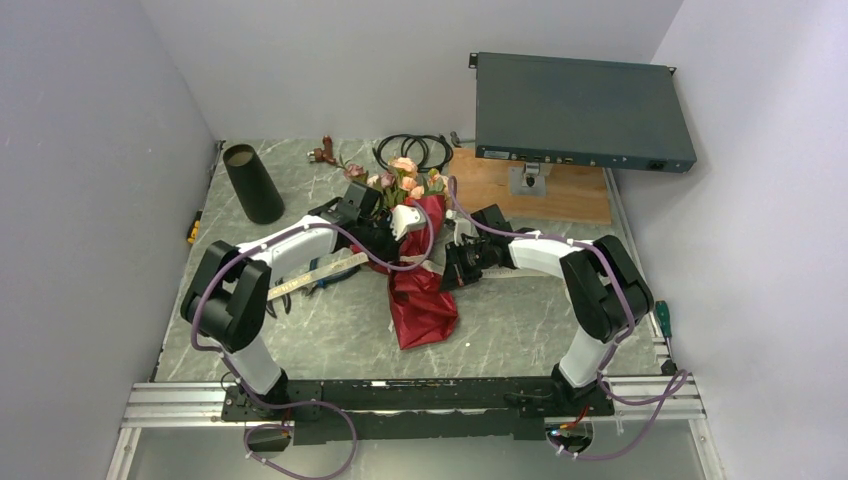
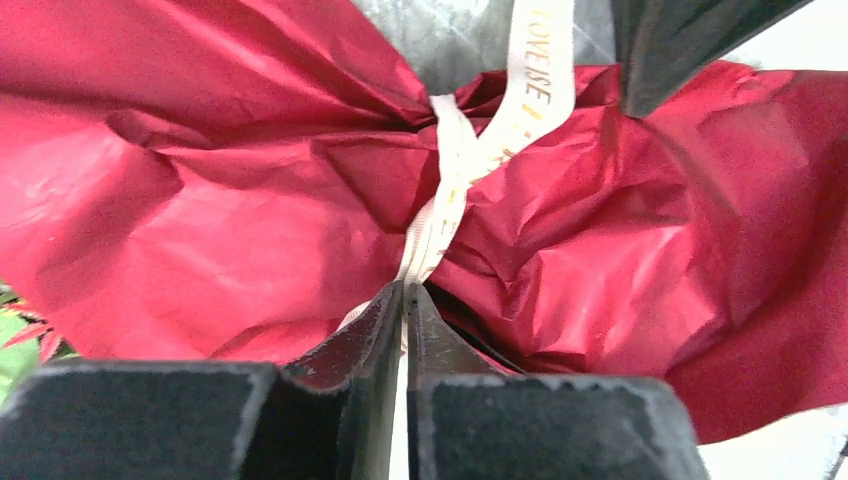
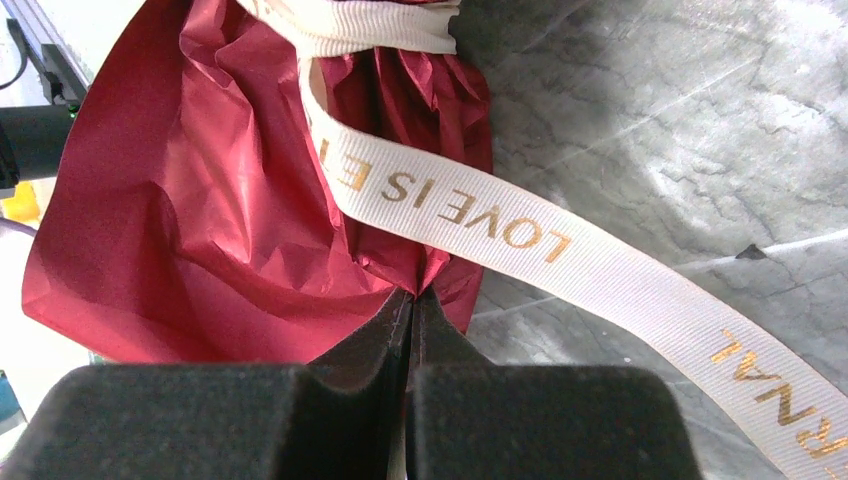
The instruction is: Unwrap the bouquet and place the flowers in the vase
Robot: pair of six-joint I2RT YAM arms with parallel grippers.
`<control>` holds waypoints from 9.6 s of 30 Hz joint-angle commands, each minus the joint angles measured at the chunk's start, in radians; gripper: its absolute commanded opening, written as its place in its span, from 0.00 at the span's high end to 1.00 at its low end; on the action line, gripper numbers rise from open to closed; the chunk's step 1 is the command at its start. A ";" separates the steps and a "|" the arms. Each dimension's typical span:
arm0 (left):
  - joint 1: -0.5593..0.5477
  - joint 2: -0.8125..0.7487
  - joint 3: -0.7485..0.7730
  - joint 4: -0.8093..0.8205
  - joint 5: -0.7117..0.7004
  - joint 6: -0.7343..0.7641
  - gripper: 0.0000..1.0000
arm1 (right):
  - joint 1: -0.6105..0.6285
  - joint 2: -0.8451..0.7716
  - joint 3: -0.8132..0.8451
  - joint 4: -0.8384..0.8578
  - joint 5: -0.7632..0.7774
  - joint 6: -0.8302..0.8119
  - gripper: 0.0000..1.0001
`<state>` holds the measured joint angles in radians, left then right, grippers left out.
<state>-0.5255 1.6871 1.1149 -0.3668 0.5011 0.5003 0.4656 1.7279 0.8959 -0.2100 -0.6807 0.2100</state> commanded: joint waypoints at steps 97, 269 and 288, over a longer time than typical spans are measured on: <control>0.129 -0.079 -0.006 0.072 0.132 0.227 0.68 | 0.013 -0.062 0.194 -0.078 0.032 -0.044 0.54; 0.428 -0.004 0.041 -0.037 0.423 -0.341 0.51 | 0.015 -0.325 0.167 -0.352 0.178 -0.624 1.00; 0.154 0.050 0.063 0.231 0.477 -0.638 0.36 | 0.063 -0.284 0.171 -0.104 0.086 -0.495 1.00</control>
<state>-0.3618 1.6901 1.1370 -0.1764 0.9344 -0.0807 0.5133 1.4284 1.0370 -0.4145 -0.5541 -0.2966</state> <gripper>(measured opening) 0.637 0.007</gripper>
